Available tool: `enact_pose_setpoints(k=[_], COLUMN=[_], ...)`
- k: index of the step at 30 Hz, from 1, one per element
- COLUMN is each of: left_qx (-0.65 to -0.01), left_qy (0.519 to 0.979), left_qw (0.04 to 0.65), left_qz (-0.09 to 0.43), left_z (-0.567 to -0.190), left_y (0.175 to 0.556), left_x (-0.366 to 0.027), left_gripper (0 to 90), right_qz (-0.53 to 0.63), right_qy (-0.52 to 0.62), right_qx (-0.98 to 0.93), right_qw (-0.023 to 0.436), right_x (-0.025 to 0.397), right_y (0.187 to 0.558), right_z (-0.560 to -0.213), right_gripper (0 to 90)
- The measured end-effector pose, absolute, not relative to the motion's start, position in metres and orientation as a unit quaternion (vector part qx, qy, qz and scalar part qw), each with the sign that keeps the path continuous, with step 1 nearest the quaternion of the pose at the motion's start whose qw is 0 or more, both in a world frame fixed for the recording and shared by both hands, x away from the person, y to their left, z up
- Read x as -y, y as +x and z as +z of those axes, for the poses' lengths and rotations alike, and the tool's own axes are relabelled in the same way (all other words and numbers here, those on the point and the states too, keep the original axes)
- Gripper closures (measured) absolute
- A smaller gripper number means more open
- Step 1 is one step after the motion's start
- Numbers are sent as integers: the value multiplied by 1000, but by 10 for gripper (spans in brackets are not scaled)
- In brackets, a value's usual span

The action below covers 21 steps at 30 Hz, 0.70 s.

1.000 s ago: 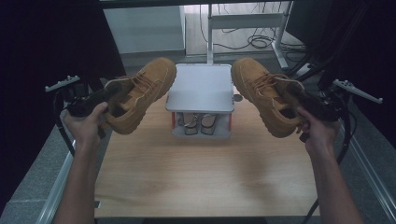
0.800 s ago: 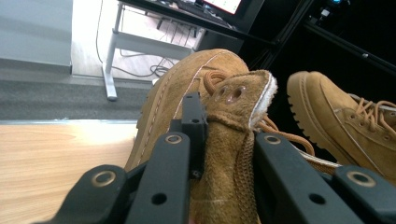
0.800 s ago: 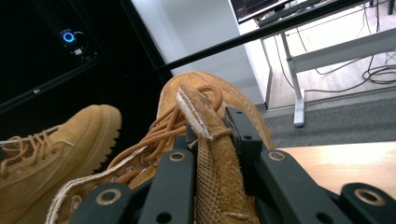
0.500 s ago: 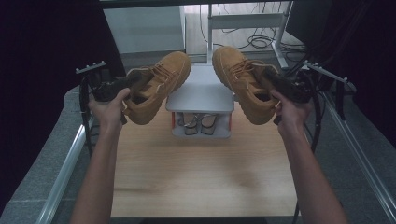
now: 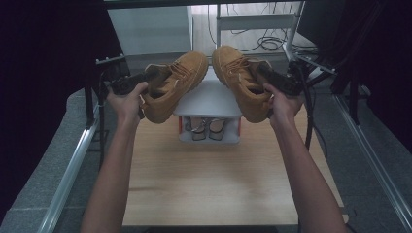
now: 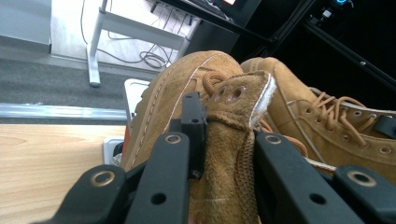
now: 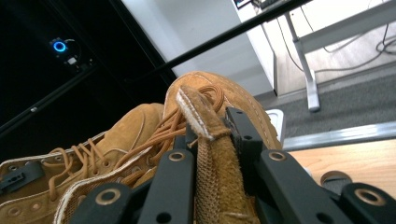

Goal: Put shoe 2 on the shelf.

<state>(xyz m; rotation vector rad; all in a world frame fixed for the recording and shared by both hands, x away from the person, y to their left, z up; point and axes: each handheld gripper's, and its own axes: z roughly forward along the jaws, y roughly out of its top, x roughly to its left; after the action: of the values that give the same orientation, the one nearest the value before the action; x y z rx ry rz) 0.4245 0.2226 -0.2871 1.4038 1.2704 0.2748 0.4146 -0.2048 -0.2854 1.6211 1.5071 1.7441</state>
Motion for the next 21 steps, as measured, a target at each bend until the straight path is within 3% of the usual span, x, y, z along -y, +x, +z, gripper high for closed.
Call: enact_pose_setpoints(k=[15,21], left_qx=[-565,-555], left_qy=[593,637], left_qw=[569,531], left_qz=[72,64], left_z=[-293,-285], left_y=[460,480], left_x=[-215,-205], left_gripper=[789,732], right_qz=[587,548], right_qy=[605,604], right_qx=[-523,-565], right_qw=[123,122], right_x=[182,180], right_y=[450,469], right_z=[-293,-288], right_gripper=[798,738])
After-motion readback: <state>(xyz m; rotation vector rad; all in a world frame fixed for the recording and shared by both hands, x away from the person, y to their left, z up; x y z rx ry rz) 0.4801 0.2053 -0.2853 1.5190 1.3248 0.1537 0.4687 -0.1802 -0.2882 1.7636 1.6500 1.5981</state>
